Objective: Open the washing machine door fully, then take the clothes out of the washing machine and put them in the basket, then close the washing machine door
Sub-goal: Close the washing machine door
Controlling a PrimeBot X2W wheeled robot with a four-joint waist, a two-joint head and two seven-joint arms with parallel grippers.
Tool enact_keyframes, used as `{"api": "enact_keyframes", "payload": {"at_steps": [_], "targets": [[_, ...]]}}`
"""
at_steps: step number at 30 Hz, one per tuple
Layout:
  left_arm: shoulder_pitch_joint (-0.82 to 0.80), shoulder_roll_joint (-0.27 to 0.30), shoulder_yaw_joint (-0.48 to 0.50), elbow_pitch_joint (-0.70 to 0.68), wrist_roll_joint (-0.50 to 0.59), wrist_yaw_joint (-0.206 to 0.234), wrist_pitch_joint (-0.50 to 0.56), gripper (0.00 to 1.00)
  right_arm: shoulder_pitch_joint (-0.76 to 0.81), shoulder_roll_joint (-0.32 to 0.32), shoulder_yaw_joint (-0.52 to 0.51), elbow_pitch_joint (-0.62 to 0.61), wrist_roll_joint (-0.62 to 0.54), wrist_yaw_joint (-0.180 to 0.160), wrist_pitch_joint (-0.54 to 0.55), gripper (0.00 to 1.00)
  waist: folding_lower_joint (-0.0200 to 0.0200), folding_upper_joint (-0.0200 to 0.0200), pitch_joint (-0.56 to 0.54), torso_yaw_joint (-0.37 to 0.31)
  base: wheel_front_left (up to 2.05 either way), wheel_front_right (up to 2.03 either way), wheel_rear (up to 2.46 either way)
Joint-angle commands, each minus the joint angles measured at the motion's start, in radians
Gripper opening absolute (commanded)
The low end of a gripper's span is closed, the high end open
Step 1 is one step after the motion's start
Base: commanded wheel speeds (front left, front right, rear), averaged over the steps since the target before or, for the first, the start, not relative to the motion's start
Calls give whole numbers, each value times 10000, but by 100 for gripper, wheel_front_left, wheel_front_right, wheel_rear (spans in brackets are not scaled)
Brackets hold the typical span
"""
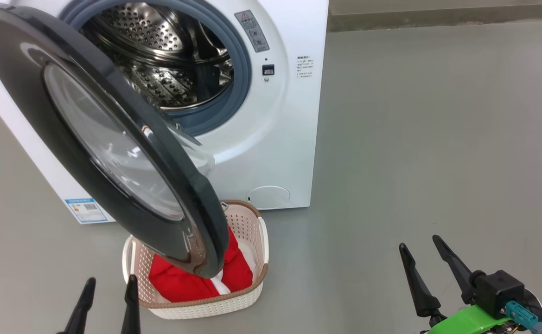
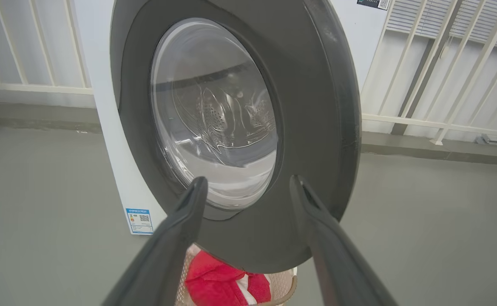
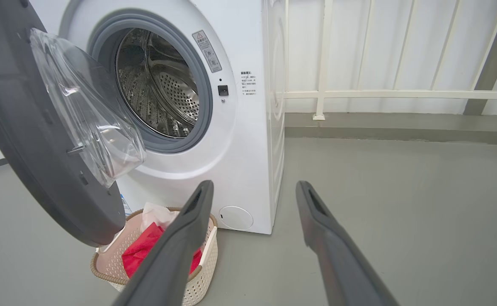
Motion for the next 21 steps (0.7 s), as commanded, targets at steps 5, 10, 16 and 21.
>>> {"api": "enact_keyframes", "payload": {"at_steps": [5, 10, 16, 21], "targets": [[-112, 227, 209, 125, 446, 250, -219, 100, 61, -83, 168, -369, -183, 4, 73, 100, 0, -1, -86, -32, 0, 0, 0], [-74, 210, 173, 259, 481, 338, -247, 100, 118, -83, 181, -431, -190, 4, 125, 100, 0, -1, -109, -59, 0, 0, 0], [-67, 204, 153, 338, 443, 382, -270, 100, 129, -83, 199, -452, -147, 4, 118, 100, 0, -1, -96, -92, 0, 0, 0], [-87, 205, 138, 355, 436, 441, -268, 100, 111, -83, 200, -440, -127, 4, 105, 100, 0, -1, -79, -122, 0, 0, 0]]}}
